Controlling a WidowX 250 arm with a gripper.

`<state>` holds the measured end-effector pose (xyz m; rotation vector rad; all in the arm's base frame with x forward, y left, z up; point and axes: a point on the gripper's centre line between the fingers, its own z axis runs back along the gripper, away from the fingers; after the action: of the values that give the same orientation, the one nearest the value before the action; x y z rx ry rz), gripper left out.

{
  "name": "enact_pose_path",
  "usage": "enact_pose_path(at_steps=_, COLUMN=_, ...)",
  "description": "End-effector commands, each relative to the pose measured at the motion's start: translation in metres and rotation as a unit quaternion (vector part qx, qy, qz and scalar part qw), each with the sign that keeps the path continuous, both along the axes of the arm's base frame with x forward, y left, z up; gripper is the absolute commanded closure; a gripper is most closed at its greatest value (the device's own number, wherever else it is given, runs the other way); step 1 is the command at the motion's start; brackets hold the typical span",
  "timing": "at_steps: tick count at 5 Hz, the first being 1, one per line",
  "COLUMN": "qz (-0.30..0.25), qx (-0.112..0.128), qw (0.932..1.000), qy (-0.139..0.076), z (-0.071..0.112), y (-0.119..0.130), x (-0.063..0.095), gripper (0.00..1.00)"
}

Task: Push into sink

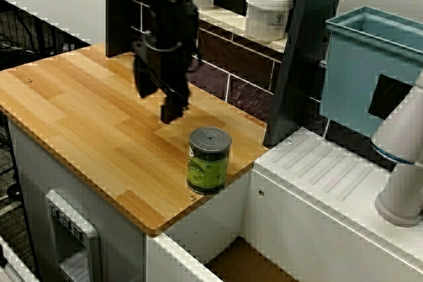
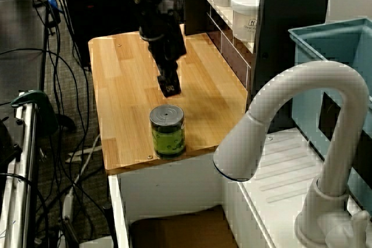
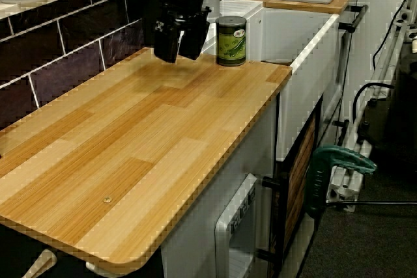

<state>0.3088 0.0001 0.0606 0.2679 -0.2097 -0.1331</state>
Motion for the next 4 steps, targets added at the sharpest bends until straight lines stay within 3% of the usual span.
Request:
enact_pose_path(at_steps=1, qz=-0.092, qx=-0.026, qw=0.9954, qy=0.009, z=0.022, y=-0.051, x=-0.018, gripper=0.0)
enact_pose_path(at_steps=2, qz=-0.121, qx=-0.034, qw=0.9921, qy=0.011, z=0.031, y=-0.067, x=-0.03, gripper=0.0)
enact_pose_path(at_steps=4, qz=-0.126, qx=-0.04, qw=0.9913, qy=0.007, z=0.031, y=-0.087, x=-0.04, gripper=0.0)
